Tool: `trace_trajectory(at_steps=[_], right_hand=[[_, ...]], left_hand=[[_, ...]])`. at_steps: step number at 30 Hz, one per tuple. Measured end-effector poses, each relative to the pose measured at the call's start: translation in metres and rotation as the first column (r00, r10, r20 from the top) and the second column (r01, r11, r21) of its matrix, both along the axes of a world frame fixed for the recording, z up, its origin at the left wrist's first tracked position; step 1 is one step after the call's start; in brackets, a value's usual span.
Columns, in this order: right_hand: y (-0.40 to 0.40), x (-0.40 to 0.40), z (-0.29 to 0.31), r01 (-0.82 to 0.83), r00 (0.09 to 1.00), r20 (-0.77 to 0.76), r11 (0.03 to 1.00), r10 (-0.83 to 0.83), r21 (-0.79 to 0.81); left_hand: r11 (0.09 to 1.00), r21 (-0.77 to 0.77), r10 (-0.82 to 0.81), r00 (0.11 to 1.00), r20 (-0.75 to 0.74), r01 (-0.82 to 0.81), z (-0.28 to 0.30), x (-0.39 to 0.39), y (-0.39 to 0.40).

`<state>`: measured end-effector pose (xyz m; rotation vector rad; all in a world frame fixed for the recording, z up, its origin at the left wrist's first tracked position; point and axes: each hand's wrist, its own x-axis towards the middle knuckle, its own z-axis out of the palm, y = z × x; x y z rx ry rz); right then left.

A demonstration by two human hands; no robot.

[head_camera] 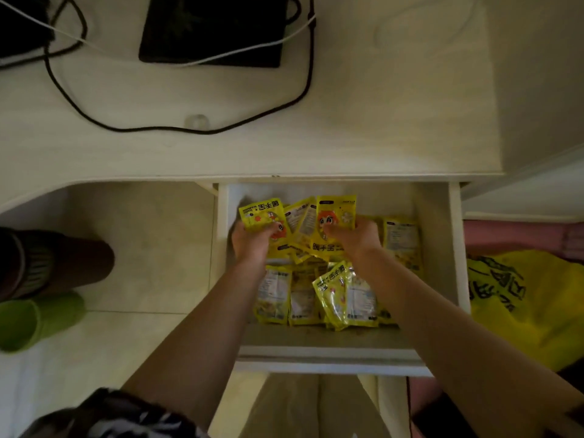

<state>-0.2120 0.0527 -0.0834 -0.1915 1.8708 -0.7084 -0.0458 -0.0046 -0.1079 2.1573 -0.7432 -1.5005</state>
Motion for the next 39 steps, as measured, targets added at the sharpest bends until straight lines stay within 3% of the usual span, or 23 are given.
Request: trace_trajectory(at_steps=[4, 9, 13, 19, 27, 34, 39], right_hand=[[-0.007, 0.001, -0.020, -0.073, 0.997, -0.013, 0.997, 0.073, 0.016], [0.007, -0.006, -0.022, -0.255, 0.954, -0.156, 0.966, 0.258, 0.037], [0.023, -0.016, -0.013, -0.350, 0.890, -0.273, 0.931, 0.365, 0.101], [0.046, -0.027, 0.014, -0.471, 0.802, -0.320, 0.864, 0.504, 0.179], [0.069, -0.011, 0.067, -0.604, 0.688, -0.416, 0.787, 0.594, 0.125], [0.078, 0.053, 0.115, -0.848, 0.417, -0.497, 0.522, 0.761, 0.087], [0.074, 0.111, 0.136, -0.941, 0.252, -0.565, 0.335, 0.786, 0.046]], left_hand=[[0.998, 0.003, -0.069, 0.995, 0.066, 0.069, -0.016, 0.003, -0.005], [0.987, 0.091, -0.139, 0.988, 0.070, 0.132, -0.015, 0.009, 0.010], [0.962, 0.069, -0.271, 0.950, 0.153, 0.263, -0.003, 0.017, 0.025], [0.897, 0.037, -0.433, 0.858, 0.276, 0.441, 0.036, 0.023, 0.045], [0.852, -0.076, -0.468, 0.818, 0.334, 0.519, 0.089, 0.041, 0.082], [0.891, -0.158, -0.338, 0.854, 0.395, 0.426, 0.130, 0.076, 0.124], [0.918, -0.170, -0.258, 0.865, 0.431, 0.359, 0.142, 0.119, 0.161]])
